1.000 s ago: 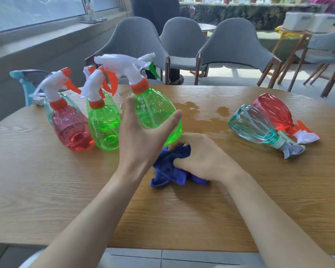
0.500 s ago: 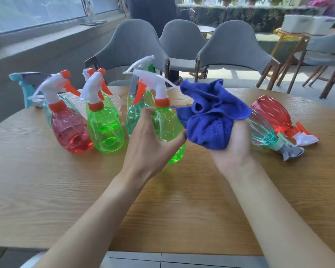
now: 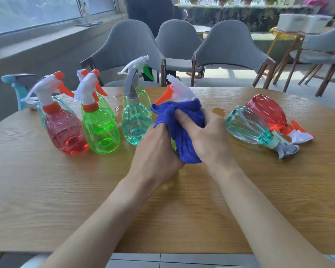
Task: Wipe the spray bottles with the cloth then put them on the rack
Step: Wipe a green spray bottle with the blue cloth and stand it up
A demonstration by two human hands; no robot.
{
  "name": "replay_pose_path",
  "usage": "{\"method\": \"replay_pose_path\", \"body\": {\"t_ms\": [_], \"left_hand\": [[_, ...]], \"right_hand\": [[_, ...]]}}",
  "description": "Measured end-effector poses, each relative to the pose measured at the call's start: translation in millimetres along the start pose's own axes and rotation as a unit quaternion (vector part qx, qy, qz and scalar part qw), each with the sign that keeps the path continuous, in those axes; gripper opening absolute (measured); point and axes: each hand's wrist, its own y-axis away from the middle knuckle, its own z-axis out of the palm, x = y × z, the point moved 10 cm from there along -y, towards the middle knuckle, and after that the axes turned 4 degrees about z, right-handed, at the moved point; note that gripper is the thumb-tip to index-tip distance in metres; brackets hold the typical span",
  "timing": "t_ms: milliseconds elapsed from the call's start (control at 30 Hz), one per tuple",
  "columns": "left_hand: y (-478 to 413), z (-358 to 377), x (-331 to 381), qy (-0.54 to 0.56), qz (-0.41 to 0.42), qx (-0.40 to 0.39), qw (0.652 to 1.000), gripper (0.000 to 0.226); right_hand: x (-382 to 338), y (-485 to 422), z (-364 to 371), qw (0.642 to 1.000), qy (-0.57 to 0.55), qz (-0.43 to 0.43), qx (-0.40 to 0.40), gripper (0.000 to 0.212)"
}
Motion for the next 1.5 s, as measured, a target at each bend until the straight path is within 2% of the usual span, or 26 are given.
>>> {"method": "replay_pose_path", "body": {"t_ms": [100, 167, 300, 400, 467, 500, 600, 667, 800, 933, 1000, 1067, 1233, 1333, 1400, 1500], "left_hand": [[0.0, -1.1, 0.4, 0.024, -0.009, -0.015, 1.0, 0.067], [0.4, -2.4, -0.5, 0.037, -0.02, -0.019, 0.999, 0.079], [0.4, -5.7, -1.7, 0.058, -0.015, -0.005, 0.998, 0.069], [1.1, -5.4, 5.2, 0.057, 0.022, -0.002, 0.998, 0.066], [1.3, -2.2, 6.4, 0.037, 0.024, -0.011, 0.999, 0.065], [1.1, -1.3, 6.8, 0.031, 0.021, -0.015, 0.999, 0.066], [0.5, -0.4, 7.1, 0.03, 0.012, -0.023, 0.999, 0.08], [0.0, -0.8, 6.1, 0.029, 0.009, -0.024, 0.999, 0.088], [-1.8, -0.5, -0.3, 0.061, -0.01, -0.036, 0.997, 0.088], [-2.4, -3.7, 2.2, 0.084, 0.014, -0.025, 0.996, 0.078], [-0.4, -4.1, 2.9, 0.092, 0.03, -0.031, 0.995, 0.078], [0.8, -3.4, -0.3, 0.097, 0.021, -0.051, 0.994, 0.078], [-2.3, -2.7, -4.8, 0.108, 0.002, -0.068, 0.992, 0.082], [-3.2, -3.1, -15.7, 0.147, -0.014, -0.06, 0.987, 0.075], [-3.0, -5.7, -28.7, 0.167, -0.034, -0.05, 0.984, 0.072], [-2.6, -6.4, -34.8, 0.174, -0.038, -0.056, 0.982, 0.072]], "right_hand": [[12.7, 1.4, -3.6, 0.996, -0.057, 0.053, 0.035, 0.03], [16.6, 1.6, -2.6, 0.993, -0.086, 0.077, 0.036, 0.031], [9.4, 2.1, 5.5, 0.992, -0.104, 0.067, -0.01, 0.013], [1.8, 3.0, 7.8, 0.995, -0.085, 0.048, -0.018, 0.021], [4.6, 2.4, 4.6, 0.994, -0.098, 0.053, 0.003, 0.016], [7.5, 2.3, 1.2, 0.993, -0.103, 0.059, 0.022, 0.021], [16.7, 2.4, -5.0, 0.987, -0.12, 0.087, 0.055, 0.036], [20.0, 2.9, -4.3, 0.984, -0.143, 0.097, 0.051, 0.033], [23.9, 3.3, -0.8, 0.975, -0.194, 0.103, 0.042, 0.025], [8.2, -3.4, -3.2, 0.99, -0.13, 0.039, 0.029, 0.03], [1.3, -5.8, -4.2, 0.996, -0.082, 0.001, 0.029, 0.022], [2.2, -6.7, -4.0, 0.996, -0.082, -0.005, 0.033, 0.015], [21.4, -12.0, -0.5, 0.97, -0.24, 0.045, 0.012, 0.018], [33.7, -14.4, -0.9, 0.932, -0.351, 0.089, 0.003, 0.036], [39.1, -16.1, -3.4, 0.909, -0.4, 0.117, -0.001, 0.031], [32.0, -18.6, -6.9, 0.903, -0.414, 0.117, -0.015, 0.026]]}}
